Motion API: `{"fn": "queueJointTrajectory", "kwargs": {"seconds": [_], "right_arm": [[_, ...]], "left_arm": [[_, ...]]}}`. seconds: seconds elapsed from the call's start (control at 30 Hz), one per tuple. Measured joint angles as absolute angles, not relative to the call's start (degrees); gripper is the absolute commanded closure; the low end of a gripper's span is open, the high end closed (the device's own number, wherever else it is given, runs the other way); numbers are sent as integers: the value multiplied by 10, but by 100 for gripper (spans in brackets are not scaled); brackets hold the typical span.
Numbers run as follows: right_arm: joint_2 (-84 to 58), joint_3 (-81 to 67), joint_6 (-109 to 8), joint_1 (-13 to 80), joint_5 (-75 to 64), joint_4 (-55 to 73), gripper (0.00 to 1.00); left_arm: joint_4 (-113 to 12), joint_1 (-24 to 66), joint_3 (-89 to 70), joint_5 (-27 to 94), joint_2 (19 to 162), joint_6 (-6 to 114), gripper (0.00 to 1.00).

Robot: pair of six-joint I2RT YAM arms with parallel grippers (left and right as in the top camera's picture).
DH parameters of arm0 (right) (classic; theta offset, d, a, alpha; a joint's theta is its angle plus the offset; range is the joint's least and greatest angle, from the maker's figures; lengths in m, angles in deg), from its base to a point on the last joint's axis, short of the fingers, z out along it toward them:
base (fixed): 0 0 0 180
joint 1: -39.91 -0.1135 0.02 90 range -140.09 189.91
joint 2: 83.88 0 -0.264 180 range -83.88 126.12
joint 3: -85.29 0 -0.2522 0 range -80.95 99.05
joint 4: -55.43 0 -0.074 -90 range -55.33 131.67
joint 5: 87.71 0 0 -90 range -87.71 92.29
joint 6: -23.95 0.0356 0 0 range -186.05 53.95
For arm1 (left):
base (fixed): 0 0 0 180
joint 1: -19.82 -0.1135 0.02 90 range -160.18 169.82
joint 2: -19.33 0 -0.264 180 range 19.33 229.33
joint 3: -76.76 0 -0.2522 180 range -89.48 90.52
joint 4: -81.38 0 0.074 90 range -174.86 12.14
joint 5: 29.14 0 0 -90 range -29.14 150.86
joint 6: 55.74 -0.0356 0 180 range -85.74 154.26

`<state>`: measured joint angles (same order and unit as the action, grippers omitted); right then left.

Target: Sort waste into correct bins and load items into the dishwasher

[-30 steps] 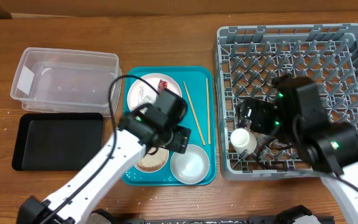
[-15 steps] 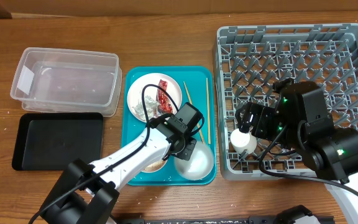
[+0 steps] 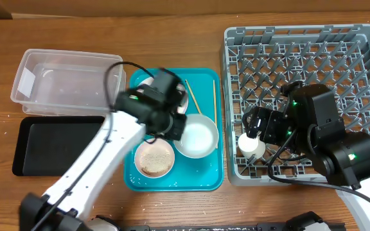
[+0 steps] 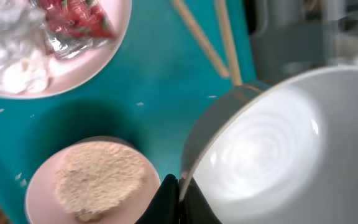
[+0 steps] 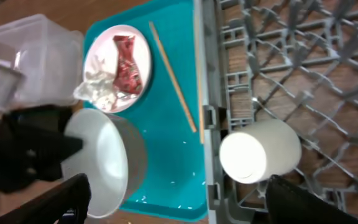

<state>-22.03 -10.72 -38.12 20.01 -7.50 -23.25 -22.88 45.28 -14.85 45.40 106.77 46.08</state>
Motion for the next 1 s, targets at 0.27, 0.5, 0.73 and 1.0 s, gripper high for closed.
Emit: {"fn": "queueJointTrajectory", "kwargs": {"seconds": [0.27, 0.5, 0.73, 1.0], "right_arm": [[-220, -107, -466, 200, -205, -190, 8], [-220, -107, -479, 200, -224, -188, 8], [-220, -107, -479, 200, -228, -191, 6], [-220, -107, -480, 200, -228, -199, 4]], "left_arm": [[-187, 270, -147, 192, 1057, 345, 96], [-164, 305, -148, 259, 1050, 350, 96], [-337, 511, -275, 483, 1053, 475, 96], [-356, 558, -308, 560, 1089, 551, 23]]}}
